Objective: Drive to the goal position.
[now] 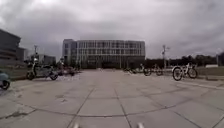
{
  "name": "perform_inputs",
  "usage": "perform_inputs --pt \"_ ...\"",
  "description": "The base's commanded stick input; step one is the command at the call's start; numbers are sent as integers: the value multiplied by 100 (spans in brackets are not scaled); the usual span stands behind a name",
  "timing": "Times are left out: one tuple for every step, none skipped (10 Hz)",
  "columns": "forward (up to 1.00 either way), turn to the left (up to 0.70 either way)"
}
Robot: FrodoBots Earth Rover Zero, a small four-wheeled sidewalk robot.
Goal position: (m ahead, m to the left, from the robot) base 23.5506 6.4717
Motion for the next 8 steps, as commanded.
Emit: perform_inputs --pt "45 0" --pt "45 0" --pt "45 0" --pt "45 0" --pt "45 0" --pt "45 0" --pt "45 0" --pt "45 0"
